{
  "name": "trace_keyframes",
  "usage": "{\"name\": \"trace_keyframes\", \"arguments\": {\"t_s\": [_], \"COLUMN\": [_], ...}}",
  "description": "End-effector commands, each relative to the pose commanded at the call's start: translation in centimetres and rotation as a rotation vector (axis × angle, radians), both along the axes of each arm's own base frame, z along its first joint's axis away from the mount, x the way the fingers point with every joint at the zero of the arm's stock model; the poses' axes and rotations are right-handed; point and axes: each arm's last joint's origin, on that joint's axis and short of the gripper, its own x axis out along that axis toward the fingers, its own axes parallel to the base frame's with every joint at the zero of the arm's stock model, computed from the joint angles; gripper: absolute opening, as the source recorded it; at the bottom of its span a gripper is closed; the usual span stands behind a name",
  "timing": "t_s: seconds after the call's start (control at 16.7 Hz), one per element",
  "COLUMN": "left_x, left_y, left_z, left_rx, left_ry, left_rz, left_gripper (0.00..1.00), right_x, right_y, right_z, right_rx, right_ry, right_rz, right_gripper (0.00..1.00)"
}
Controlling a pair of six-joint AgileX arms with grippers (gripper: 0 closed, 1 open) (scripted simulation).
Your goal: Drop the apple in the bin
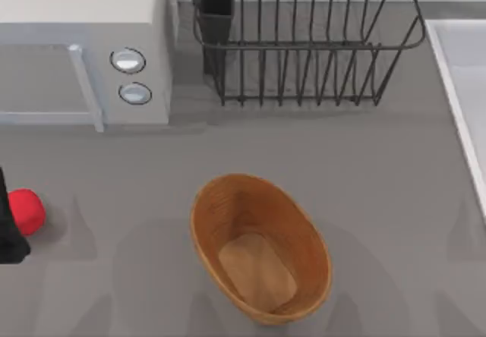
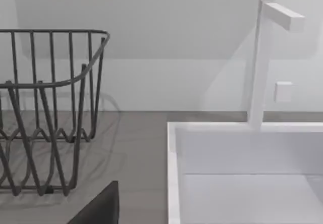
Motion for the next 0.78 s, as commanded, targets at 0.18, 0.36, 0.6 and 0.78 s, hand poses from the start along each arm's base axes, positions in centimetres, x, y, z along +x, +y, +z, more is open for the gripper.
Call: {"name": "trace_keyframes", "arguments": {"t_s": [0.18, 0.36, 0.6, 0.78], "left_x": [0.0, 0.2, 1.8, 5.0], "left_y": [0.0, 0.0, 0.1, 0.1], "left_z": [0.2, 1.8, 5.0, 6.3], "left_rx": [0.007, 0.064, 0.198, 0.313], "left_ry": [0.008, 0.079, 0.309, 0.588], "left_rz": [0.001, 0.0, -0.03, -0.099], "left_gripper": [1.0, 1.0, 1.0, 1.0], "right_x": [0.0, 0.0, 0.0, 0.0], "right_y": [0.0, 0.0, 0.0, 0.0], "right_z": [0.0, 0.0, 0.0, 0.0], "right_rx": [0.0, 0.0, 0.0, 0.0], "right_ry": [0.0, 0.0, 0.0, 0.0], "right_rz": [0.0, 0.0, 0.0, 0.0], "right_gripper": [1.0, 1.0, 1.0, 1.0]}}
